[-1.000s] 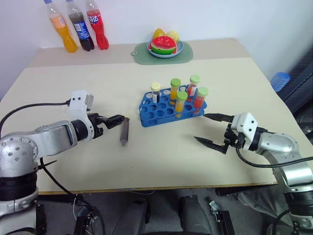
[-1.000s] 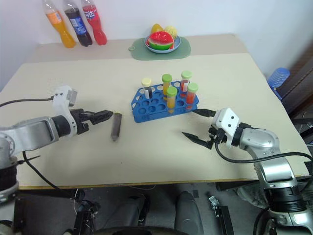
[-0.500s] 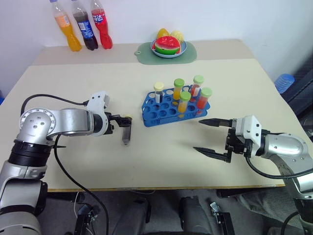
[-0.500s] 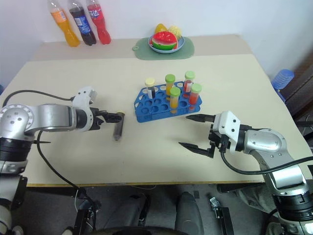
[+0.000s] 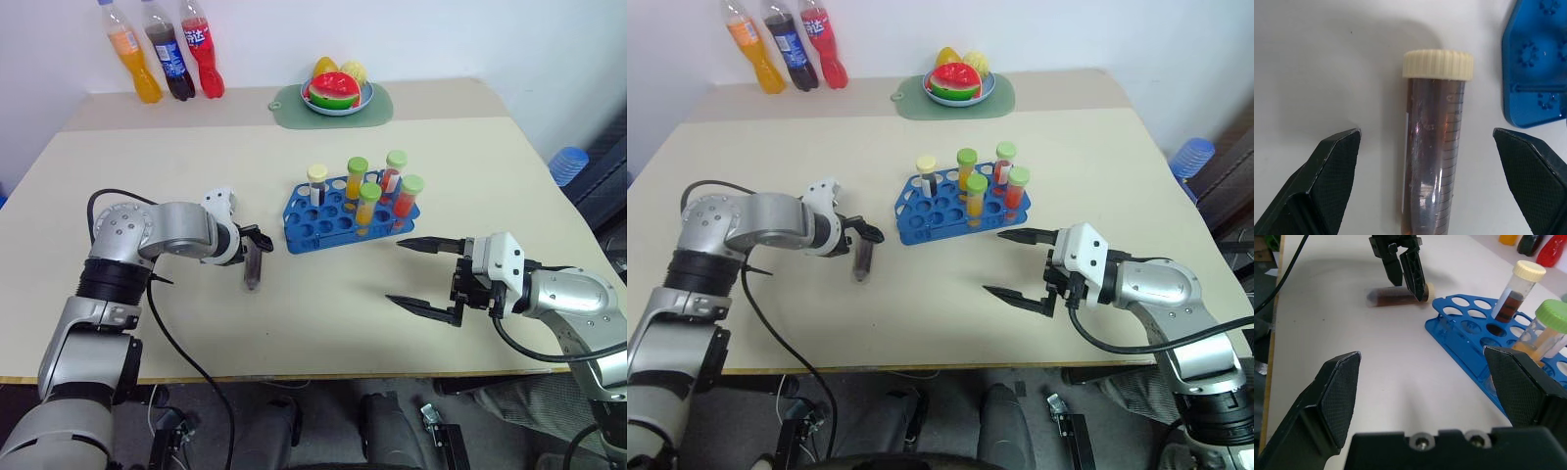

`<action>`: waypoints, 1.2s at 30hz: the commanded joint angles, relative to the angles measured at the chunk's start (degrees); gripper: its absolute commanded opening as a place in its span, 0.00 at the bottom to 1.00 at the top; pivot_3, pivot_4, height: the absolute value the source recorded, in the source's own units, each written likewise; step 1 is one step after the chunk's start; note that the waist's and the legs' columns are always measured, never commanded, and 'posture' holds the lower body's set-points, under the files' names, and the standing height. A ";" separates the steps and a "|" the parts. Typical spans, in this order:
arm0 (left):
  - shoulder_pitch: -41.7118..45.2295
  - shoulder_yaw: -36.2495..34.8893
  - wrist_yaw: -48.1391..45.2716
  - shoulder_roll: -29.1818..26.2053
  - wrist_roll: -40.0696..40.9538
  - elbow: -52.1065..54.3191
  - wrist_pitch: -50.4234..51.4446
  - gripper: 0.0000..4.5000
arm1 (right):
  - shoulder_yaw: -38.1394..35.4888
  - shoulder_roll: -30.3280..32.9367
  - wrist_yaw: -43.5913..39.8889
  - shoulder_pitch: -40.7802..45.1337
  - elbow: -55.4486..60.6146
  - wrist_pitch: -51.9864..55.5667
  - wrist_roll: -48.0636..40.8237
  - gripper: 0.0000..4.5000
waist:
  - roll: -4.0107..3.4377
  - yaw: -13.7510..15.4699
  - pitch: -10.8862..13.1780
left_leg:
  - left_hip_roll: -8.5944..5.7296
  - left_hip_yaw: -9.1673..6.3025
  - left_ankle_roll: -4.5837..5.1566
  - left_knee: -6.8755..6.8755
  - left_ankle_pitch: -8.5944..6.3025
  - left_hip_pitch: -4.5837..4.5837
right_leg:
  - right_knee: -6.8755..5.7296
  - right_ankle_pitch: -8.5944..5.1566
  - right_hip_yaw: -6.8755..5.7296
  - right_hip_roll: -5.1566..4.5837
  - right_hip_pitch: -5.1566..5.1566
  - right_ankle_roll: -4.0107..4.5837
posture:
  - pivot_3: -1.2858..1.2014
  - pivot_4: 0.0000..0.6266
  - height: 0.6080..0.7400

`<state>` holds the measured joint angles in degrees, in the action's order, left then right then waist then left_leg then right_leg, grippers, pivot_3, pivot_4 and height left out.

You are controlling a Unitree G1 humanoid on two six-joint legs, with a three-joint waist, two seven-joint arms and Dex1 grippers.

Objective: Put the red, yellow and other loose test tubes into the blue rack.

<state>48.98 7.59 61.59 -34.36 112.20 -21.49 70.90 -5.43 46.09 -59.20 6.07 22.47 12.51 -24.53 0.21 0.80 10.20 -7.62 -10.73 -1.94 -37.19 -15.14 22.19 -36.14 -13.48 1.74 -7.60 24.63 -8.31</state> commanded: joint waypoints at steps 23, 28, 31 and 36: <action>-10.54 -11.29 -40.33 -6.12 -14.84 28.44 2.93 0.17 | -1.06 -0.86 2.43 -1.28 1.57 -1.77 0.96 1.00 | 0.06 -0.02 -0.07 | 0.00 0.28 0.00 0.02 0.00 0.02 | -0.07 0.01 0.19 0.03 0.12 -0.01 | 0.52 0.24 1.00; -17.73 -6.66 -64.15 -8.32 -42.84 47.36 -17.40 0.17 | -1.06 -1.86 3.50 -0.76 0.42 -2.41 1.20 1.00 | 0.05 -0.04 -0.08 | 0.08 0.67 0.03 0.08 -0.01 -0.01 | 0.01 0.01 0.30 0.03 0.10 0.01 | 0.52 0.24 1.00; -20.77 -5.01 -69.24 -0.31 -57.93 47.46 -34.27 0.17 | -1.18 -1.92 3.78 -0.54 0.24 -2.34 1.27 1.00 | 0.11 0.31 -0.06 | 0.10 0.85 0.13 0.06 -0.07 -0.06 | 0.13 0.02 0.42 0.02 0.01 0.02 | 0.52 0.24 1.00; -22.40 -0.64 -81.11 8.58 -72.54 40.21 -51.48 0.17 | -2.36 -1.43 4.08 -0.73 0.36 -1.56 1.22 1.00 | 0.16 0.09 -0.08 | 0.11 1.00 0.28 0.01 -0.15 -0.06 | 0.27 0.04 0.55 0.04 -0.01 0.00 | 0.52 0.24 1.00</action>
<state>26.94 6.01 -15.35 -27.44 44.73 20.04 26.60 -5.60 44.02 -55.43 4.98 21.97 11.42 -22.80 0.36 0.89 10.12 -7.50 -9.73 -1.65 -37.18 -15.30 22.14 -35.87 -13.42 2.29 -7.56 24.62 -8.34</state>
